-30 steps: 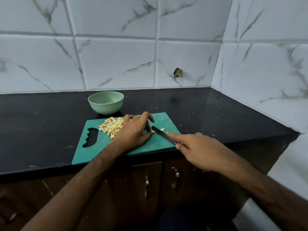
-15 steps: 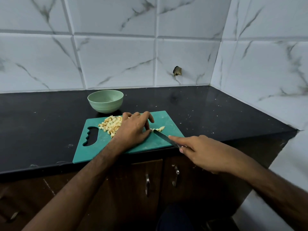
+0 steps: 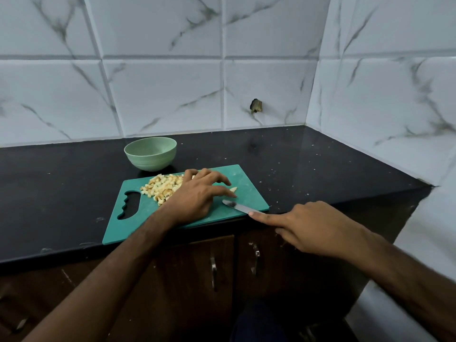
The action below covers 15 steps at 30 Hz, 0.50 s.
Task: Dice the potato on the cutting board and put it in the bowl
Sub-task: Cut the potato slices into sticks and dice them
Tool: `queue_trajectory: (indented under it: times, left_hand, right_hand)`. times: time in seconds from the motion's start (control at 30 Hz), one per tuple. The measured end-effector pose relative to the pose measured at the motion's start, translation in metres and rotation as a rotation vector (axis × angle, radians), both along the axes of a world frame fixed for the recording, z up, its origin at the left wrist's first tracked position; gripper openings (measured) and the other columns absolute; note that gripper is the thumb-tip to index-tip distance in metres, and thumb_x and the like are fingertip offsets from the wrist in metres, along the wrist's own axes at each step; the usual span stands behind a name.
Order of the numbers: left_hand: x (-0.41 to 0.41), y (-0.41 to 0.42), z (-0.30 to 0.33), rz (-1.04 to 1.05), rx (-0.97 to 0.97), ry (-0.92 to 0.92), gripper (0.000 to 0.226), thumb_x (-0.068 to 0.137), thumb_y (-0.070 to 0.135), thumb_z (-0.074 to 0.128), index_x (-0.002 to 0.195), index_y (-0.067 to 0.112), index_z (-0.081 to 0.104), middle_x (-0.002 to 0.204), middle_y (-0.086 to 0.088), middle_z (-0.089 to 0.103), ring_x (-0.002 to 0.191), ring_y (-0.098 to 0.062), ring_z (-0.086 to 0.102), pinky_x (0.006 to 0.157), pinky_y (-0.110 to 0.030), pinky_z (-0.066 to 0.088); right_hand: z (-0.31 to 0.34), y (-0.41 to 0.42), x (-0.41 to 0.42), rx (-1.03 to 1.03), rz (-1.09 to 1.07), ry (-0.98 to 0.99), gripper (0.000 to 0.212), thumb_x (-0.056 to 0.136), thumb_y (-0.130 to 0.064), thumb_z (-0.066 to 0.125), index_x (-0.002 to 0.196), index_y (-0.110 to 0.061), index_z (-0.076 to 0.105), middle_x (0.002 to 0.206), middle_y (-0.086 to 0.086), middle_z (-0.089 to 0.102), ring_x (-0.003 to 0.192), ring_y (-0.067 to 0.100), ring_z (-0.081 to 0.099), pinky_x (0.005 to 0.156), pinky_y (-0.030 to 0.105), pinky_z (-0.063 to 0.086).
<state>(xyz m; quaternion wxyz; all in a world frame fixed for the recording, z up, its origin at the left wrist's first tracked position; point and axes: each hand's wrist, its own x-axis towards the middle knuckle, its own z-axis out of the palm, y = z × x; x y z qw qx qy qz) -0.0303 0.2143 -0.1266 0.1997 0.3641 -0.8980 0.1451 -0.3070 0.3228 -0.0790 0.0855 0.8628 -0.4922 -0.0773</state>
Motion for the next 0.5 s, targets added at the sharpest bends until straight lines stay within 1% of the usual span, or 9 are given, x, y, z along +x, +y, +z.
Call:
queue_trajectory:
  times: [0.03, 0.1, 0.17, 0.2, 0.27, 0.3, 0.33, 0.4, 0.5]
  left_hand:
    - [0.0, -0.001, 0.0, 0.034, -0.024, 0.026, 0.059, 0.081, 0.016, 0.032, 0.123, 0.04, 0.065, 0.127, 0.013, 0.057, 0.118, -0.014, 0.048, 0.094, -0.042, 0.027]
    - [0.0, -0.002, 0.003, 0.129, -0.096, 0.122, 0.043, 0.086, 0.015, 0.047, 0.12, 0.032, 0.067, 0.117, 0.01, 0.061, 0.112, -0.018, 0.052, 0.092, -0.043, 0.029]
    - [0.0, -0.001, 0.003, 0.24, -0.157, 0.194, 0.035, 0.088, 0.012, 0.058, 0.118, 0.027, 0.066, 0.114, 0.007, 0.061, 0.109, -0.021, 0.055, 0.09, -0.043, 0.028]
    - [0.0, 0.0, 0.003, 0.282, -0.163, 0.203, 0.033, 0.088, 0.012, 0.061, 0.118, 0.027, 0.065, 0.114, 0.007, 0.06, 0.108, -0.021, 0.055, 0.09, -0.042, 0.028]
    - [0.001, 0.002, 0.003, 0.33, -0.162, 0.209, 0.029, 0.09, 0.016, 0.062, 0.117, 0.028, 0.064, 0.113, 0.007, 0.06, 0.108, -0.021, 0.055, 0.09, -0.043, 0.03]
    - [0.003, 0.004, 0.005, 0.343, -0.163, 0.208, 0.027, 0.091, 0.018, 0.061, 0.116, 0.028, 0.064, 0.113, 0.007, 0.06, 0.107, -0.021, 0.055, 0.09, -0.043, 0.03]
    - [0.005, 0.007, 0.007, 0.356, -0.153, 0.209, 0.024, 0.093, 0.021, 0.06, 0.116, 0.028, 0.064, 0.112, 0.007, 0.06, 0.107, -0.021, 0.055, 0.088, -0.043, 0.03]
    - [0.02, 0.017, 0.008, 0.409, -0.129, 0.197, 0.023, 0.095, 0.028, 0.058, 0.117, 0.03, 0.062, 0.113, 0.007, 0.058, 0.107, -0.02, 0.053, 0.085, -0.041, 0.028]
    - [0.055, 0.033, 0.001, 0.513, -0.079, 0.172, 0.028, 0.098, 0.038, 0.054, 0.126, 0.032, 0.058, 0.121, 0.006, 0.054, 0.113, -0.019, 0.048, 0.089, -0.041, 0.025]
  right_hand:
    - [0.007, -0.002, -0.005, 0.047, -0.01, -0.048, 0.057, 0.108, -0.046, 0.033, 0.149, -0.069, 0.001, 0.089, -0.003, 0.059, 0.076, 0.011, 0.057, 0.074, 0.032, 0.047]
    - [0.019, -0.012, -0.015, 0.139, -0.054, -0.269, 0.054, 0.108, -0.043, 0.042, 0.148, -0.068, 0.017, 0.078, -0.022, 0.059, 0.067, -0.006, 0.054, 0.07, 0.026, 0.044]
    - [0.013, -0.031, -0.017, 0.143, -0.13, -0.544, 0.052, 0.107, -0.037, 0.047, 0.148, -0.063, 0.027, 0.06, -0.029, 0.057, 0.051, -0.004, 0.053, 0.061, 0.024, 0.046]
    - [0.007, -0.039, -0.014, 0.102, -0.183, -0.604, 0.051, 0.108, -0.037, 0.046, 0.149, -0.061, 0.03, 0.063, -0.024, 0.062, 0.051, 0.0, 0.055, 0.062, 0.027, 0.05]
    - [-0.006, -0.056, -0.002, 0.01, -0.281, -0.573, 0.049, 0.107, -0.039, 0.044, 0.152, -0.055, 0.033, 0.102, -0.008, 0.073, 0.075, 0.012, 0.065, 0.074, 0.035, 0.051]
    - [-0.01, -0.065, 0.002, -0.036, -0.314, -0.523, 0.048, 0.107, -0.039, 0.043, 0.153, -0.05, 0.035, 0.12, 0.0, 0.071, 0.09, 0.02, 0.066, 0.079, 0.037, 0.051]
    - [-0.012, -0.072, 0.005, -0.082, -0.338, -0.469, 0.048, 0.107, -0.038, 0.042, 0.154, -0.045, 0.037, 0.128, 0.004, 0.068, 0.098, 0.025, 0.066, 0.081, 0.038, 0.051]
    - [-0.013, -0.083, 0.014, -0.146, -0.369, -0.382, 0.045, 0.106, -0.034, 0.042, 0.151, -0.035, 0.044, 0.126, 0.007, 0.067, 0.103, 0.029, 0.066, 0.079, 0.037, 0.051]
    - [-0.022, -0.094, 0.022, -0.158, -0.407, -0.294, 0.035, 0.104, -0.028, 0.043, 0.136, -0.023, 0.055, 0.118, 0.007, 0.066, 0.102, 0.029, 0.065, 0.075, 0.036, 0.045]
